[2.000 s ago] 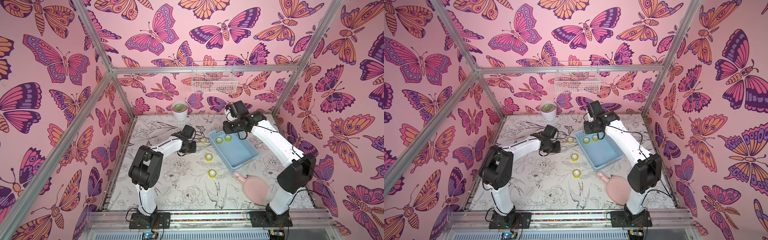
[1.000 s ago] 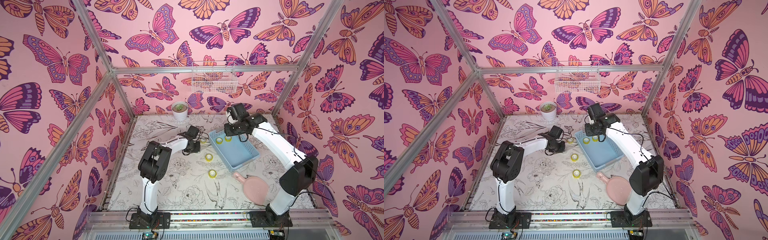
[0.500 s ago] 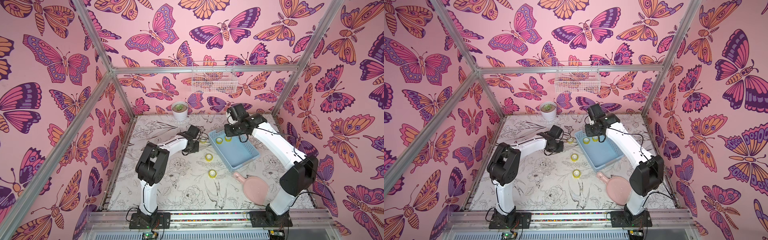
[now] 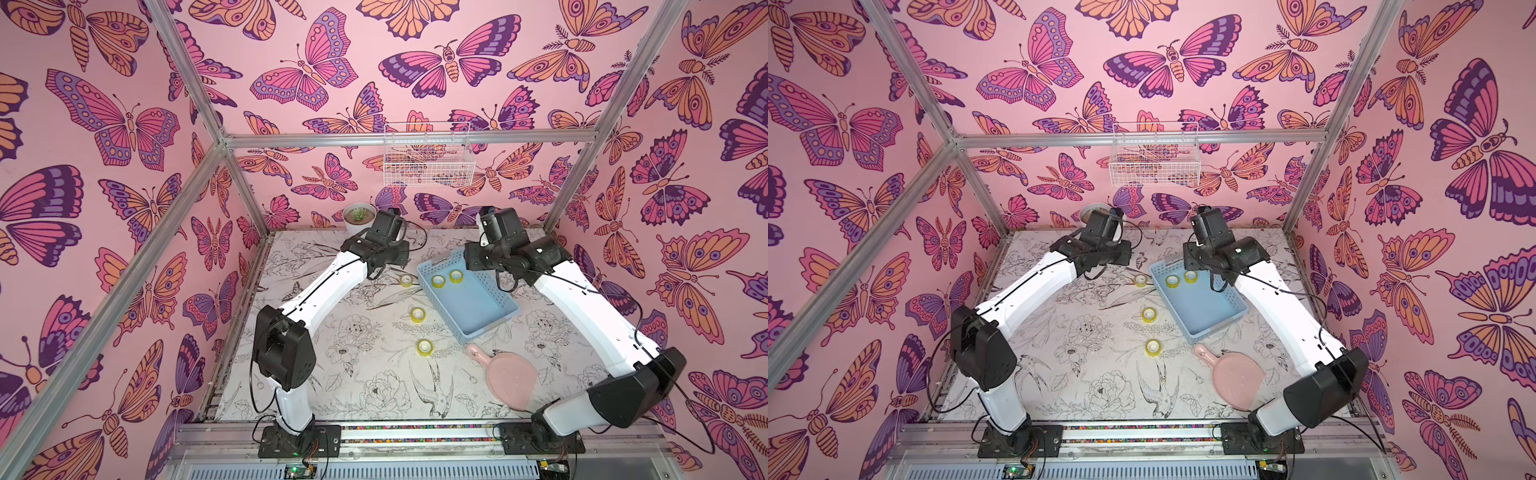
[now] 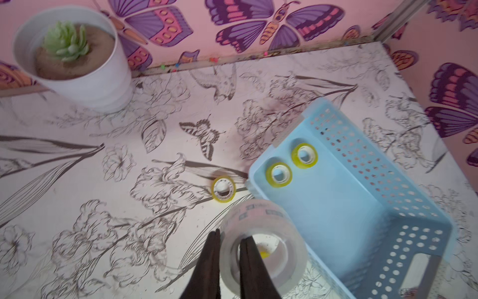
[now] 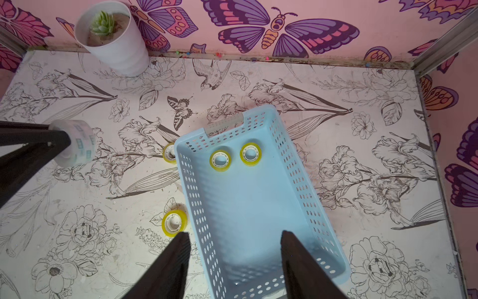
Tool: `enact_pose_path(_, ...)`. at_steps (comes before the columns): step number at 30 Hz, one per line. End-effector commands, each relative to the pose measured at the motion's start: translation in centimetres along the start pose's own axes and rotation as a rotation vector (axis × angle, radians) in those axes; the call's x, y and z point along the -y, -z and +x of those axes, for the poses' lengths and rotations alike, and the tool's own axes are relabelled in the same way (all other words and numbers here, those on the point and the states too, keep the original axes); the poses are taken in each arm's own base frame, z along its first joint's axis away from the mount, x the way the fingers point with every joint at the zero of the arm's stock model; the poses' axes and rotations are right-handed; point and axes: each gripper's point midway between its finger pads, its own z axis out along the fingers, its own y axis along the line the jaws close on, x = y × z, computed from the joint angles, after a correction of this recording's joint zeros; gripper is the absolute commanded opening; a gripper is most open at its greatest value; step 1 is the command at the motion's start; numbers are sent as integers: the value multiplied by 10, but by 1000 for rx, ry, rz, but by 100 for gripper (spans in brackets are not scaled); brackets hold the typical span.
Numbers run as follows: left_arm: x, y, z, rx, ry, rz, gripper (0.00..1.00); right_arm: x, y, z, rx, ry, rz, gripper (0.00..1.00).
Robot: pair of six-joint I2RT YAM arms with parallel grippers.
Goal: Put the transparent tape into the storage box
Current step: Place the tape in the storage box.
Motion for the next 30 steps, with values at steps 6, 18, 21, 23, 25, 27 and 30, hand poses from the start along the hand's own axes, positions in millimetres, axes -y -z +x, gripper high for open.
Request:
enact_pose_path(6,74,-50,37,-148,-176,122,0,24,36,-8,104,-85,34,65)
enact_pose_path(18,119,-124,106,-322,-308,150,0,29,75,-13,169,-84,1,64)
enact_pose_path(21,121,-139,117,-348,-328,133,0,28,72,-9,154,-77,-5,65)
enact_pose_path(23,121,-147,121,-355,-334,118,0,27,71,-5,147,-75,-11,64)
enact_pose_path(25,119,-152,123,-355,-334,104,0,26,69,-3,139,-73,-19,65)
enact_pose_path(27,116,-158,129,-368,-339,90,0,25,68,0,133,-71,-23,65)
enact_pose_path(30,111,-163,136,-388,-341,69,0,26,65,3,121,-60,-19,65)
